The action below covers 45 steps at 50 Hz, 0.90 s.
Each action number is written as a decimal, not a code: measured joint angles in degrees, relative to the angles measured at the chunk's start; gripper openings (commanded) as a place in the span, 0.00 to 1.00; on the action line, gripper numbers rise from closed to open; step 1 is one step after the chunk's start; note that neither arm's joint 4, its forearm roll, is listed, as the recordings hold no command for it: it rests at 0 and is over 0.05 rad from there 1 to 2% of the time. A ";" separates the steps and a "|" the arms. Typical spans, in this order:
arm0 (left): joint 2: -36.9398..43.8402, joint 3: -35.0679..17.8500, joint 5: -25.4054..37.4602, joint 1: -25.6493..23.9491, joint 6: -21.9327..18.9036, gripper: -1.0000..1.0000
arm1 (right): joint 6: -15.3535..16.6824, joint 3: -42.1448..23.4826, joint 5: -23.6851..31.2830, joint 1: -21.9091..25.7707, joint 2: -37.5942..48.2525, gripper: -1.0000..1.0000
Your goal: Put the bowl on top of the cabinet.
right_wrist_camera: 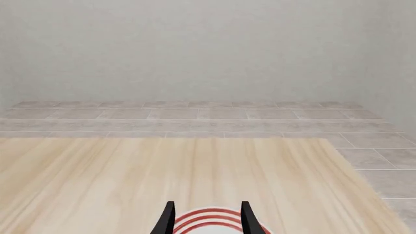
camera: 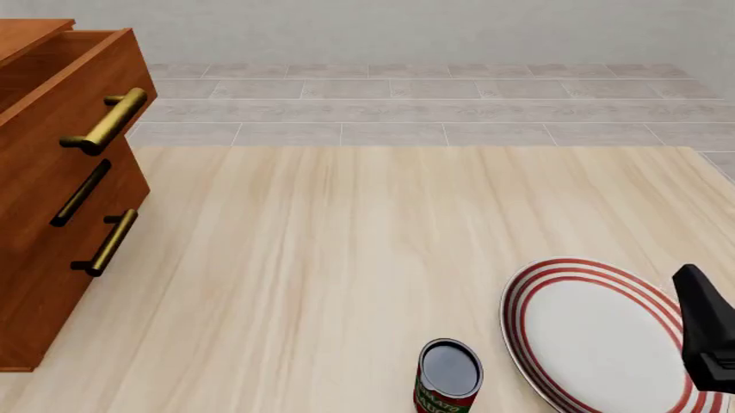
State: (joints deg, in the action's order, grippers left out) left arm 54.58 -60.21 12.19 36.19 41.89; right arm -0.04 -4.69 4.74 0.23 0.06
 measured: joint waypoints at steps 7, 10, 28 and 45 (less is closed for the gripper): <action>0.93 0.00 -0.24 0.93 0.58 0.00 | 0.00 0.00 0.00 0.00 0.00 1.00; 1.47 -0.22 -0.36 1.34 0.74 0.00 | 0.00 0.00 0.00 0.00 0.00 1.00; 5.80 -1.95 -1.37 3.02 0.11 0.00 | 0.01 0.00 0.00 0.00 0.00 1.00; 7.87 -2.95 -1.80 3.47 -0.59 0.00 | 0.00 0.00 0.00 0.00 0.00 1.00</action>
State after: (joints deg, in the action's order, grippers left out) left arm 62.45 -63.16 10.38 39.66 41.30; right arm -0.04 -4.69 4.74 0.23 0.06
